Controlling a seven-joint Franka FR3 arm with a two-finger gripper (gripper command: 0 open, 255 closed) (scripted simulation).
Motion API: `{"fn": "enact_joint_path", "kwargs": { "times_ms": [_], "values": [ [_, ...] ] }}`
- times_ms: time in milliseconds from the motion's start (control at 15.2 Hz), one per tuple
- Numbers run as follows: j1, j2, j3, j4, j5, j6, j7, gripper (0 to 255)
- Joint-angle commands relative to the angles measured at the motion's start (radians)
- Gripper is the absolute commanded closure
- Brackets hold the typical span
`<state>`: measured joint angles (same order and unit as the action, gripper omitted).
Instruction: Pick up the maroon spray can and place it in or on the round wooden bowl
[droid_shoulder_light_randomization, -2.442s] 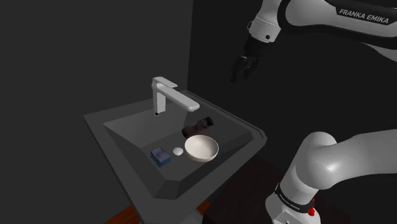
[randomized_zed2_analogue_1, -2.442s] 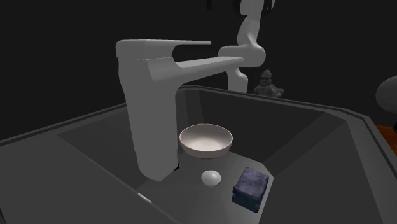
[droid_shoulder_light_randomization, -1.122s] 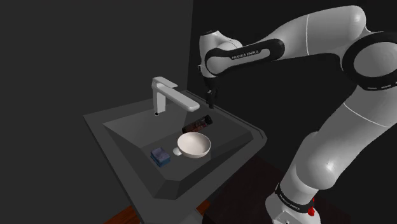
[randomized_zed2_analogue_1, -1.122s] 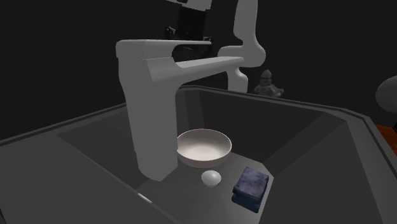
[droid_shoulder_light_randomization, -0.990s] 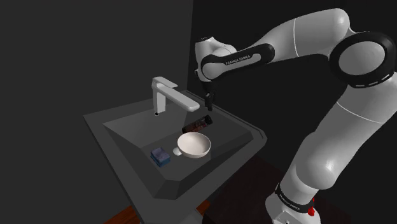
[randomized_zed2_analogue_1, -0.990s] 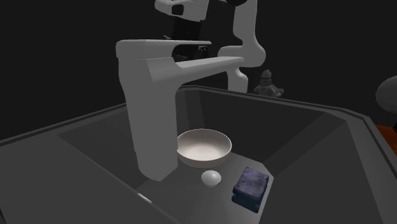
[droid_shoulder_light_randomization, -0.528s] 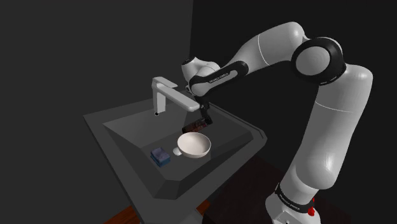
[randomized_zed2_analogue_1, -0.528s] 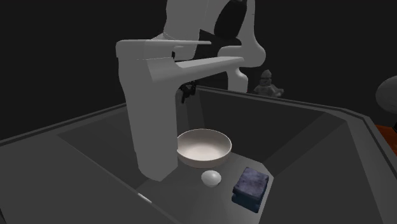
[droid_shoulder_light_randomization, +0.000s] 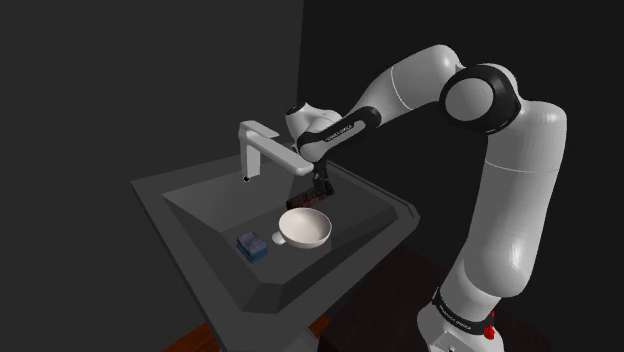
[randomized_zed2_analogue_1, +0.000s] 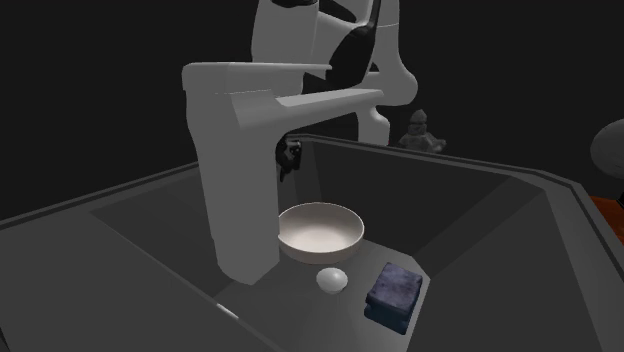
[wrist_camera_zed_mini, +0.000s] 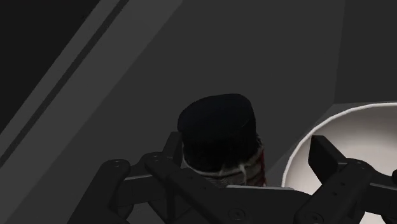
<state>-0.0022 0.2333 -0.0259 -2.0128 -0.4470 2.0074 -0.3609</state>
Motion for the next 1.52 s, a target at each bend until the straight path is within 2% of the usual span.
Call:
{"fn": "enact_joint_path", "kwargs": {
  "times_ms": [0,528,594,1122,1188,1452],
  "values": [
    [0.0,0.028,-0.012,-0.021,-0.062,0.017,-0.001,0],
    [0.029,0.028,-0.043,-0.022,-0.054,0.02,-0.007,0],
    [0.03,0.024,-0.043,-0.024,-0.054,0.018,-0.006,255],
    [0.039,-0.024,-0.036,-0.065,-0.054,0.005,0.005,255],
    [0.029,0.028,-0.043,-0.022,-0.054,0.02,-0.007,255],
    [0.028,-0.003,-0.039,-0.007,-0.046,-0.021,-0.026,255]
  ]
}}
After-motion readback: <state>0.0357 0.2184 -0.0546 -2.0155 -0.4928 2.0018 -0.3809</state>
